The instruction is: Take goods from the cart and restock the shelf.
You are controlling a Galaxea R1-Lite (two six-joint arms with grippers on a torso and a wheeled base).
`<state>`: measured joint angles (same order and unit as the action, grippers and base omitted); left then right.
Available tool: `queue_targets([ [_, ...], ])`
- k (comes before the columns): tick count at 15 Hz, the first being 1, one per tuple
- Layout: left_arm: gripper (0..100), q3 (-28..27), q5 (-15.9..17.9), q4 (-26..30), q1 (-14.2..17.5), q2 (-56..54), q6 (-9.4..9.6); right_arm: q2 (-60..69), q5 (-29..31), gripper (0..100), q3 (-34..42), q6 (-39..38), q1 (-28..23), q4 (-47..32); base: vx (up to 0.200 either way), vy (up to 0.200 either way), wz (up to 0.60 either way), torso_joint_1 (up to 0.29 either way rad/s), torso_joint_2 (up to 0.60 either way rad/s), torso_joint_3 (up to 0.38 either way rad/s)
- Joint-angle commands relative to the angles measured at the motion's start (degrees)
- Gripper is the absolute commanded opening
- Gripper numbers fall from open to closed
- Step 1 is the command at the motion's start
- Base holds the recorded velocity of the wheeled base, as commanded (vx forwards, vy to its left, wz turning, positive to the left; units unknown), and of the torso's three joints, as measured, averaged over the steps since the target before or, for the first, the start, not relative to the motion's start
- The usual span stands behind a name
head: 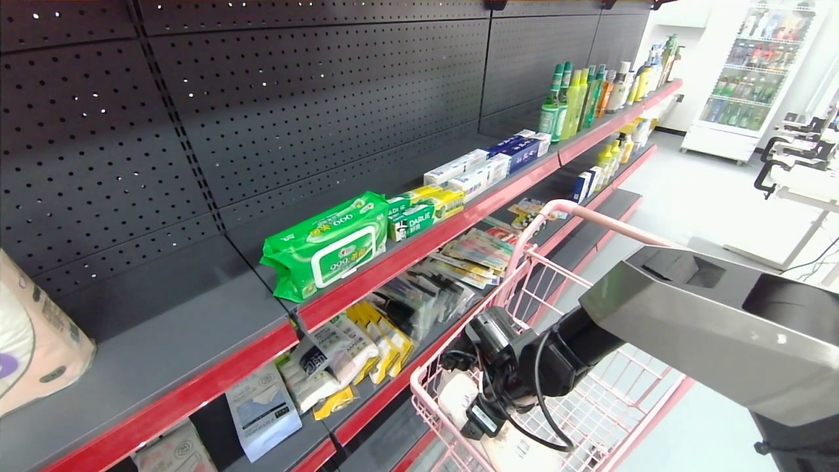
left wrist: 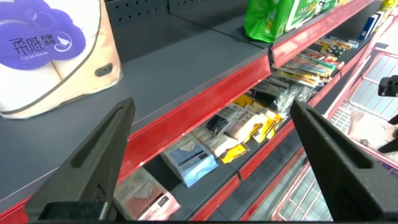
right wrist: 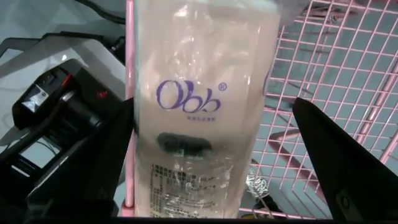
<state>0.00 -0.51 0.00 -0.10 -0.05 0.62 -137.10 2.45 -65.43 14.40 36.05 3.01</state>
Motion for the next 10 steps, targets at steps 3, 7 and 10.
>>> queue_targets([
  [3, 100, 0.0, 0.0, 0.0, 0.0, 0.0, -0.01, -1.4, 0.9, 100, -0.7, 1.8, -1.4, 0.0, 0.0, 0.0, 0.0, 0.0, 0.0, 0.0],
  [7, 100, 0.0, 0.0, 0.0, 0.0, 0.0, -0.01, -2.7, 1.2, 100, -1.5, 3.4, -2.7, 0.0, 0.0, 0.0, 0.0, 0.0, 0.0, 0.0],
  [10, 100, 0.0, 0.0, 0.0, 0.0, 0.0, -0.01, -2.7, 1.2, 100, -2.5, 3.4, -2.6, -0.1, 0.0, 0.0, 0.0, 0.0, 0.0, 0.0],
])
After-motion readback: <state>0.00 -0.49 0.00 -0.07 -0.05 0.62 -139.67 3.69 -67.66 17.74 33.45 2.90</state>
